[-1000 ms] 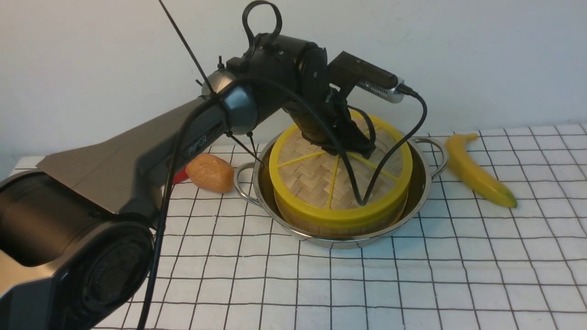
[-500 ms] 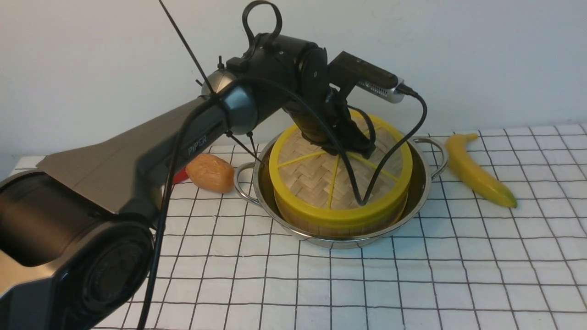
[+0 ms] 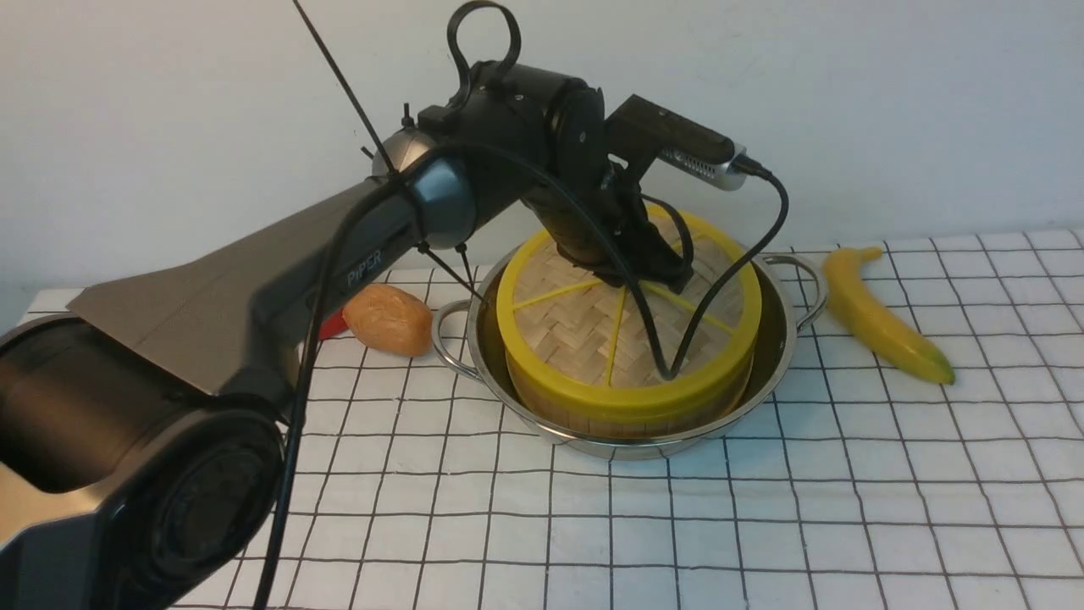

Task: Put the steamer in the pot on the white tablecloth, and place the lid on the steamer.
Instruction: 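Place the yellow bamboo steamer lid onto the steamer in the pot with the left gripper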

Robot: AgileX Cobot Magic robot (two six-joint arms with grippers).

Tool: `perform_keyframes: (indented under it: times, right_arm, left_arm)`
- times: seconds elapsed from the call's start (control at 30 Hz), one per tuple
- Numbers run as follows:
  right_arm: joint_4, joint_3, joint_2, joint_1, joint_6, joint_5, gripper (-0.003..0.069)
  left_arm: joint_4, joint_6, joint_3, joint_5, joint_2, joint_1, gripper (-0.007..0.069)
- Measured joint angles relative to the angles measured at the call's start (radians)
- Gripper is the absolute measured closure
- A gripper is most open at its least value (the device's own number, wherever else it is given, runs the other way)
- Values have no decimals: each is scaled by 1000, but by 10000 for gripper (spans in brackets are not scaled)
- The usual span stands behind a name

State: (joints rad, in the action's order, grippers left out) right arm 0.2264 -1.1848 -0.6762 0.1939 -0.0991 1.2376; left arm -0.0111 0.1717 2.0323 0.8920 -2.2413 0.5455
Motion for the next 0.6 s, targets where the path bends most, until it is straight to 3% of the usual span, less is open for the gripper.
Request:
perform_keyframes:
  times: [0.6]
  right_arm:
    - [0, 0, 0, 0, 0, 0, 597]
  left_arm:
    - [-4, 0, 2, 3, 12, -1, 504]
